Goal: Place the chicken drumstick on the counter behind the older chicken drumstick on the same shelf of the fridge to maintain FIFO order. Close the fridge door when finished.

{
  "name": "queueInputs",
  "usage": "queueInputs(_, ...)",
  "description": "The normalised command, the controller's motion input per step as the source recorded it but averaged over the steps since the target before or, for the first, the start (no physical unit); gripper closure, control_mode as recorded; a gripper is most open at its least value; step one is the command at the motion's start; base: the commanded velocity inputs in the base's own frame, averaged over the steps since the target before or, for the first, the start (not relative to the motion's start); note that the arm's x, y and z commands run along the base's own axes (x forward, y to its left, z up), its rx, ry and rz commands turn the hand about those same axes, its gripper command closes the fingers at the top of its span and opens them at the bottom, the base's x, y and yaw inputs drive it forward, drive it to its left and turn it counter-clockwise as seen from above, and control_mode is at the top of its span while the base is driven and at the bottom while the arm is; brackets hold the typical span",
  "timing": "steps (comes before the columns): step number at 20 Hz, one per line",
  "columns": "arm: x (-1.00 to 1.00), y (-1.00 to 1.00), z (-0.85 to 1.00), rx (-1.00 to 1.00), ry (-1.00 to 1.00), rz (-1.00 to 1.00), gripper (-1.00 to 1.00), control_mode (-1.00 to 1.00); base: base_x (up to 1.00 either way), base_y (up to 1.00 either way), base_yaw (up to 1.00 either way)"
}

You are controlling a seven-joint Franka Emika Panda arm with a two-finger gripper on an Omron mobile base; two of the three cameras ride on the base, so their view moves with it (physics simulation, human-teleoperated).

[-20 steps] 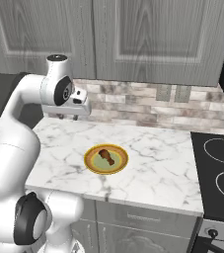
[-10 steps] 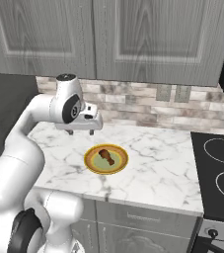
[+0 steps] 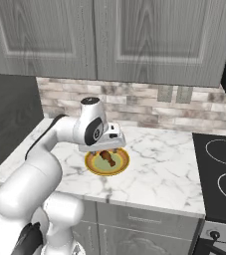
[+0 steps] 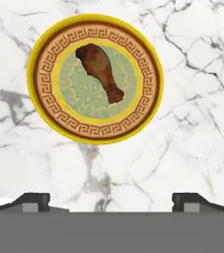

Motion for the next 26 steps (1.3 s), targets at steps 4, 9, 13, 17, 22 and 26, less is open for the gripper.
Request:
queueInputs(4,0.14,-0.01,-0.20,0.00,0.01,0.03,-1.00,-1.00,0.00,0.00,0.00)
queueInputs(9,0.42,0.05,-0.42,0.00,0.03,0.00,-1.00,-1.00,0.00,0.00,0.00)
queueInputs(13,0.00,0.00,-0.18,0.01,0.07,0.02,-1.00,-1.00,0.00,0.00,0.00)
queueInputs(17,0.36,0.00,-0.24,0.00,0.01,0.00,-1.00,-1.00,0.00,0.00,0.00)
queueInputs(22,0.46,0.13,-0.29,0.01,0.00,0.00,-1.00,-1.00,0.00,0.00,0.00)
queueInputs(26,0.54,0.07,-0.32,0.04,0.00,0.01,-1.00,-1.00,0.00,0.00,0.00)
